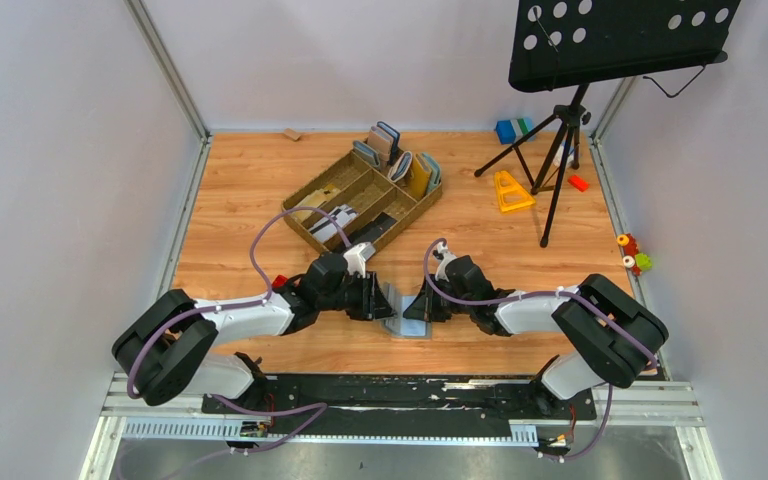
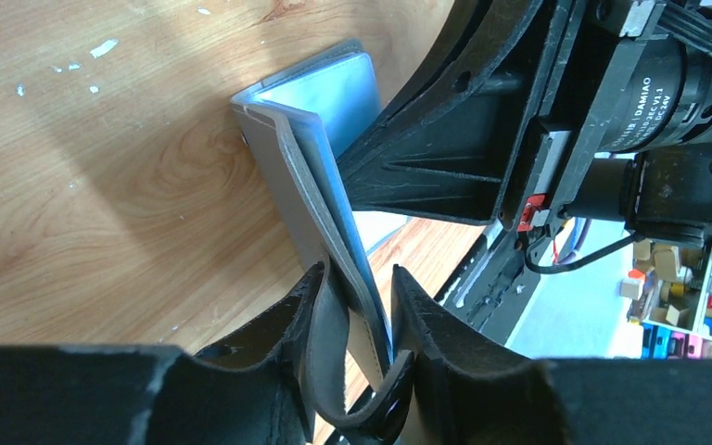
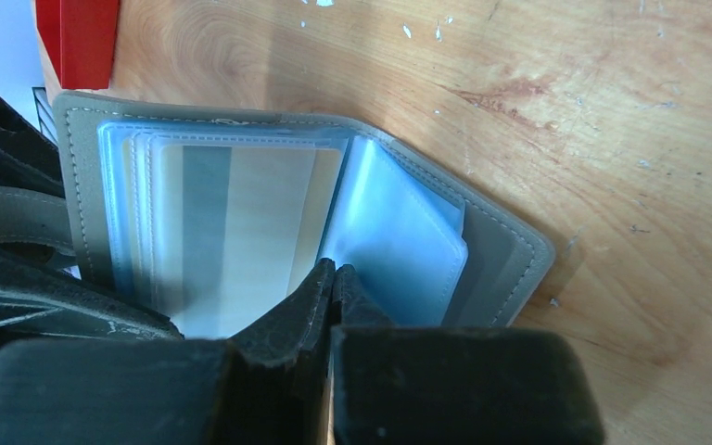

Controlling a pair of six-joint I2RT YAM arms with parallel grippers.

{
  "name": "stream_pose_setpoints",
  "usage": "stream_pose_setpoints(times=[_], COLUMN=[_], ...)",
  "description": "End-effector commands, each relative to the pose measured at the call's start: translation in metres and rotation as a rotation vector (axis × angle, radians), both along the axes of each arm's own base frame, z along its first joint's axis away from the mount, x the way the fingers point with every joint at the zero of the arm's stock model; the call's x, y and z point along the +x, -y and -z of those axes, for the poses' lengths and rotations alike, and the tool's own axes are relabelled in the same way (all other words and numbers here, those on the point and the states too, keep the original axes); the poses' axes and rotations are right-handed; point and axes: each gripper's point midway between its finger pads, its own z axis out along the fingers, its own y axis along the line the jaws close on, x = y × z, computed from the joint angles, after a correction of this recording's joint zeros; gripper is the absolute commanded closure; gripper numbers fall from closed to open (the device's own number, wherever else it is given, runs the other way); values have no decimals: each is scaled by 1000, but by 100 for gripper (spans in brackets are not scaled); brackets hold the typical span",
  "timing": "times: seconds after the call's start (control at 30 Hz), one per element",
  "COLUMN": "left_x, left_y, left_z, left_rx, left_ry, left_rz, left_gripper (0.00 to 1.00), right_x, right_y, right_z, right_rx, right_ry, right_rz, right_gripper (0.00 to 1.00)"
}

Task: Take the credit cards out of the card holder
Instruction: Remove the credit card from the card holder.

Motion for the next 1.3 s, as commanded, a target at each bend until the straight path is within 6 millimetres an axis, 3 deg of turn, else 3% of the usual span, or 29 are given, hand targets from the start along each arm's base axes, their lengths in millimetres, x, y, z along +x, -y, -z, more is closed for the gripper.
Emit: stream_pose_setpoints(times=[0.0, 0.07, 0.63, 0.93, 1.27], left_x=[3, 2, 2, 6, 4], left_y=[11, 13, 16, 10, 10], left_z=[-27, -29, -22, -27, -29], left_rx=[-95, -108, -96, -40, -33], left_ry=[57, 60, 38, 72, 70], left_rz=[29, 37, 55, 54, 72], left_gripper=[58, 56, 74, 87, 81], right_x=[1, 1, 0, 3, 2], right_y=[-1, -2, -3, 16, 14], right_z=[-1, 0, -1, 3, 17], right_rx=[-2, -2, 8, -51, -46], right_ry=[22, 21, 17, 55, 26], right_rz=[-12, -15, -19, 28, 21], right_gripper=[100, 100, 100, 100, 100])
